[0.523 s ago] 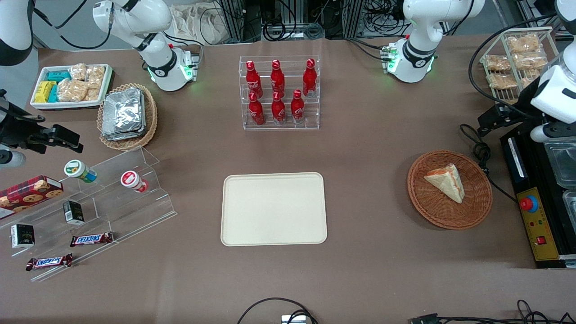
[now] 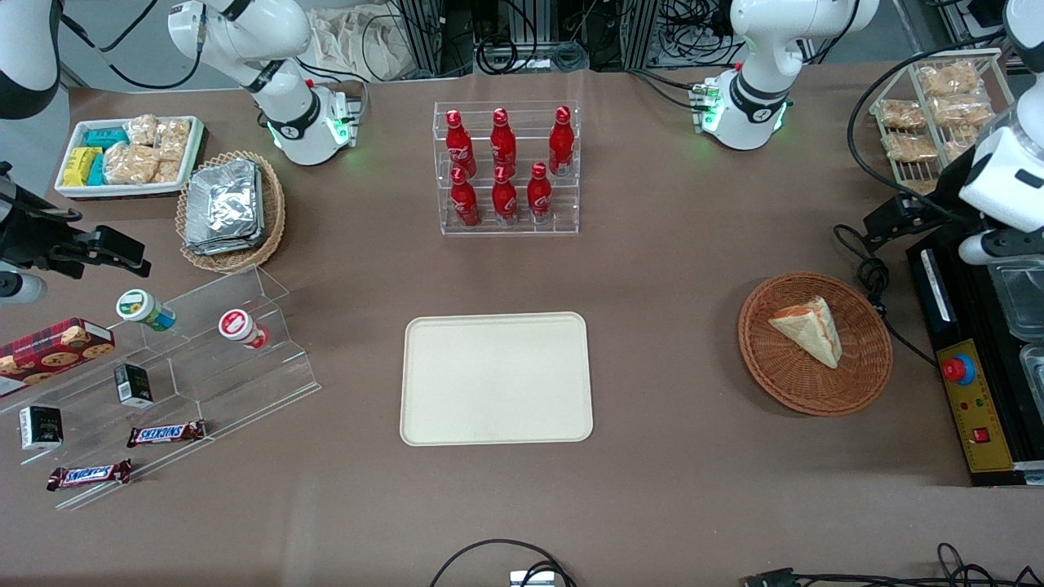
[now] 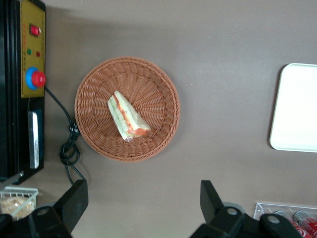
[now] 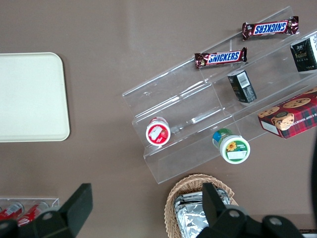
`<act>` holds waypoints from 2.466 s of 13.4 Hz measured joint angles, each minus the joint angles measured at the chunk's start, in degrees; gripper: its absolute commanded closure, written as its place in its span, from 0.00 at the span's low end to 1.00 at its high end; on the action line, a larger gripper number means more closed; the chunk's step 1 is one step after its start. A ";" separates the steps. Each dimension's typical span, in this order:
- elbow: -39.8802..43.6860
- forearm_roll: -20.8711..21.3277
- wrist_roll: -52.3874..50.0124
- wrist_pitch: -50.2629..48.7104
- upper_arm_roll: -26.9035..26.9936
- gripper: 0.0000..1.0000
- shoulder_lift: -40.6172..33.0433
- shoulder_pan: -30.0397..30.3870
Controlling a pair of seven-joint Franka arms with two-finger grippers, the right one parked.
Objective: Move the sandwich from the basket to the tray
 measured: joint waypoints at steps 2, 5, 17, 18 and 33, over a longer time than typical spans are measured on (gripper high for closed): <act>-1.03 0.02 -2.24 0.48 0.16 0.00 1.46 0.11; -6.21 0.07 -5.75 6.28 0.55 0.00 2.41 0.83; -33.14 0.12 -24.40 35.04 0.90 0.00 0.87 3.05; -33.83 0.12 -25.02 36.05 0.90 0.00 0.88 3.05; -40.26 0.27 -28.31 54.69 1.05 0.04 8.74 4.62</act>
